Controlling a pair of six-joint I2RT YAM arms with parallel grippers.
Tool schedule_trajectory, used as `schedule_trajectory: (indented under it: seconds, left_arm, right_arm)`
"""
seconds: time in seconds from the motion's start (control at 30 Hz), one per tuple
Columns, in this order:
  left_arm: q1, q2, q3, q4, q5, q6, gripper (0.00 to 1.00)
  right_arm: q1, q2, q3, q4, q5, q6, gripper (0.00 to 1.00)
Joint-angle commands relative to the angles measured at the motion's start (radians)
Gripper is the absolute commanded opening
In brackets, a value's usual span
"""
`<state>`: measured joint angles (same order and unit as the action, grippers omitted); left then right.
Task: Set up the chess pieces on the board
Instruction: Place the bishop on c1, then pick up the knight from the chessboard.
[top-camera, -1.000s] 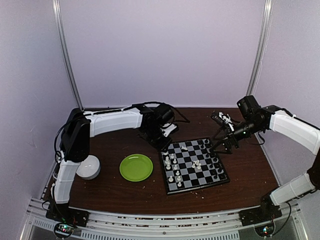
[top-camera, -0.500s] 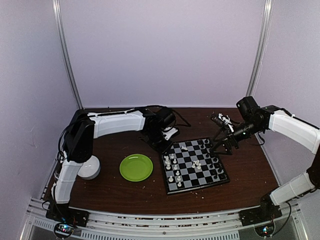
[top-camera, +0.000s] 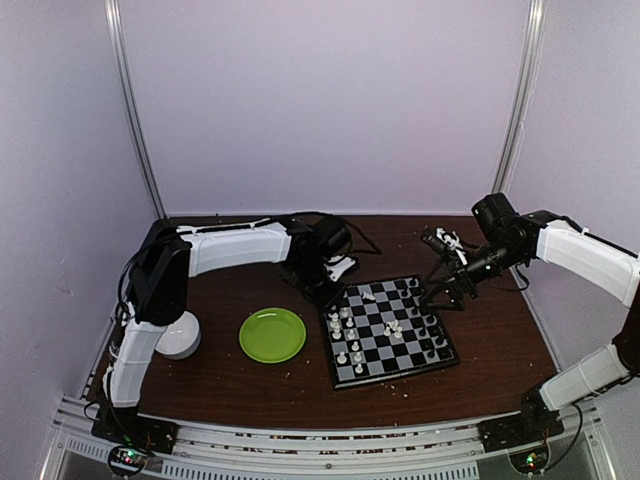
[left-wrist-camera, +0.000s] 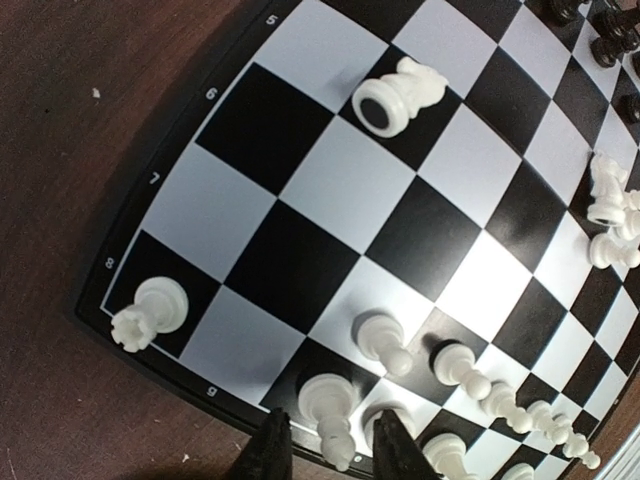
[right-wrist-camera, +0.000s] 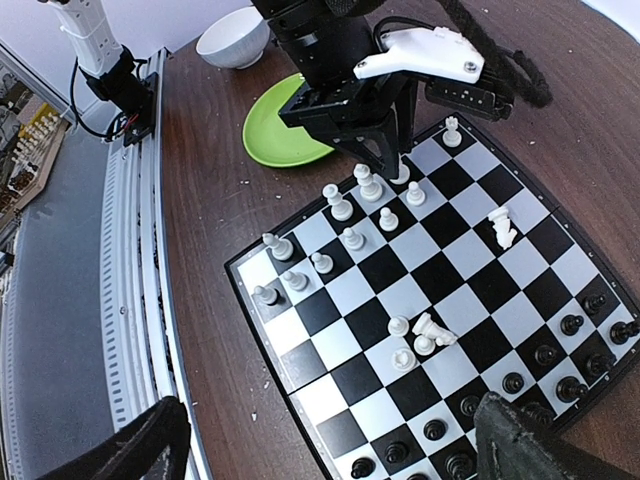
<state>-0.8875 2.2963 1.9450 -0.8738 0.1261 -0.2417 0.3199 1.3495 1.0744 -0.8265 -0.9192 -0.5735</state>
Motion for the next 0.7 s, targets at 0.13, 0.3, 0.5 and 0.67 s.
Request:
schedule_trajectory:
  seconds: [0.13, 0.3, 0.5, 0.67]
  left_arm:
    - [-0.005, -0.025, 0.019, 0.002, -0.007, -0.007, 0.30]
    - [-0.005, -0.073, -0.002, 0.002, -0.062, -0.008, 0.31]
    - [-0.005, -0.149, -0.021, -0.021, -0.161, -0.012, 0.32]
    - [-0.010, -0.241, -0.020, -0.026, -0.183, -0.025, 0.32]
  right_arm:
    - [-0.005, 0.010, 0.026, -0.022, -0.015, -0.008, 1.00]
    - [-0.004, 0.007, 0.027, -0.018, -0.017, -0.001, 1.00]
    - [-0.005, -0.002, 0.042, -0.011, 0.031, 0.020, 0.99]
    - [-0.005, -0.077, 0.066, 0.064, 0.221, 0.081, 0.99]
